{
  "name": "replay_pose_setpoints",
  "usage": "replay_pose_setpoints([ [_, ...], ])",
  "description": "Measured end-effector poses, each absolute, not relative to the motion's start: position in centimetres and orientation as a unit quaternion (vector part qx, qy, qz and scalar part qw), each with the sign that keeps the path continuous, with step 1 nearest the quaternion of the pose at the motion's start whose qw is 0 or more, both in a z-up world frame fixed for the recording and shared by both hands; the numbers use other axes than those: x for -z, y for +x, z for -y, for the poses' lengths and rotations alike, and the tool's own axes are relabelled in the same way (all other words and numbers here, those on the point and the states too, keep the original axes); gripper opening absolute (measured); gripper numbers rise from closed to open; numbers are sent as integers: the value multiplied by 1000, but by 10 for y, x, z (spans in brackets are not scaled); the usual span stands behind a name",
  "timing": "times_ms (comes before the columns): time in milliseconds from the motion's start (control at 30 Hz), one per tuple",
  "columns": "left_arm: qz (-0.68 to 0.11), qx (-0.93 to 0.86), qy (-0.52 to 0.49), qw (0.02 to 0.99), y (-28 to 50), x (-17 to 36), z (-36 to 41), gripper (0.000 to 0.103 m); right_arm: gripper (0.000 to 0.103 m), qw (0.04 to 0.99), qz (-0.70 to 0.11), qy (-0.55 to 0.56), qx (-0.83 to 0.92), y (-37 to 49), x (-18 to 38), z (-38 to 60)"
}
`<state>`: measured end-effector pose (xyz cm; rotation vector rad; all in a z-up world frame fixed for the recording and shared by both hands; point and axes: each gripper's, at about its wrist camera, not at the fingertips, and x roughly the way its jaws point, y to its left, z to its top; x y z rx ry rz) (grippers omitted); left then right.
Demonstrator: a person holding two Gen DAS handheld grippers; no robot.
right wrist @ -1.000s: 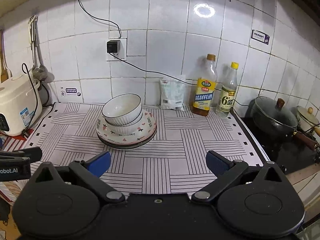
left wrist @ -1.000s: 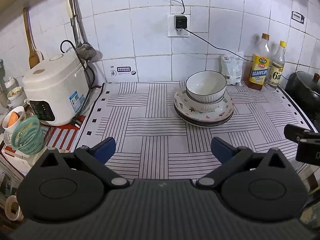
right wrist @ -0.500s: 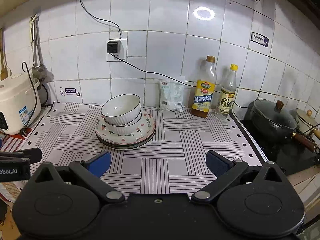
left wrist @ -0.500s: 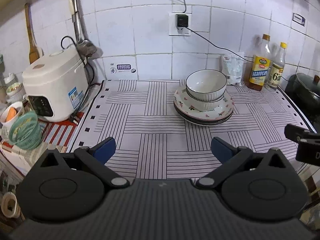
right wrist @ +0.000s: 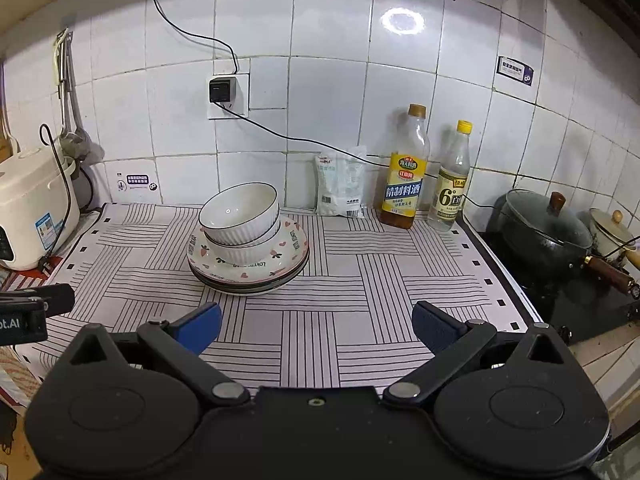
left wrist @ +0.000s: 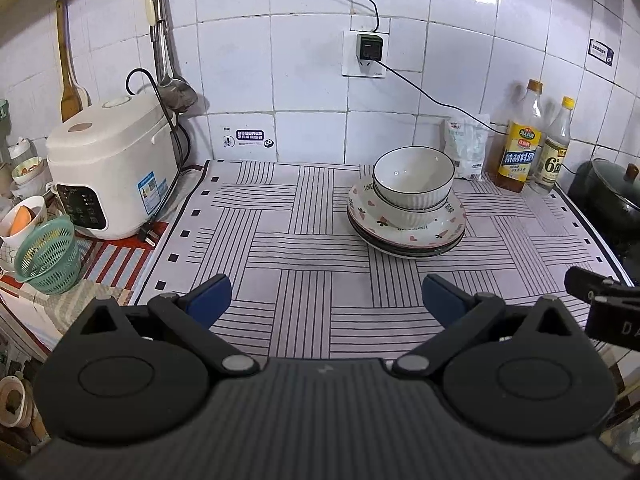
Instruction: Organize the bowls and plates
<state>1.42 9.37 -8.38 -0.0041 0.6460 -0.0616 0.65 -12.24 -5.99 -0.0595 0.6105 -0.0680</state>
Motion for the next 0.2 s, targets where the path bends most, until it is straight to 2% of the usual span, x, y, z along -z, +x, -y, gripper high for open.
replay_pose_setpoints([
  [200, -317, 36, -3, 948, 14, 84, -94, 103, 103, 953, -301, -28, 33, 6, 60, 123],
])
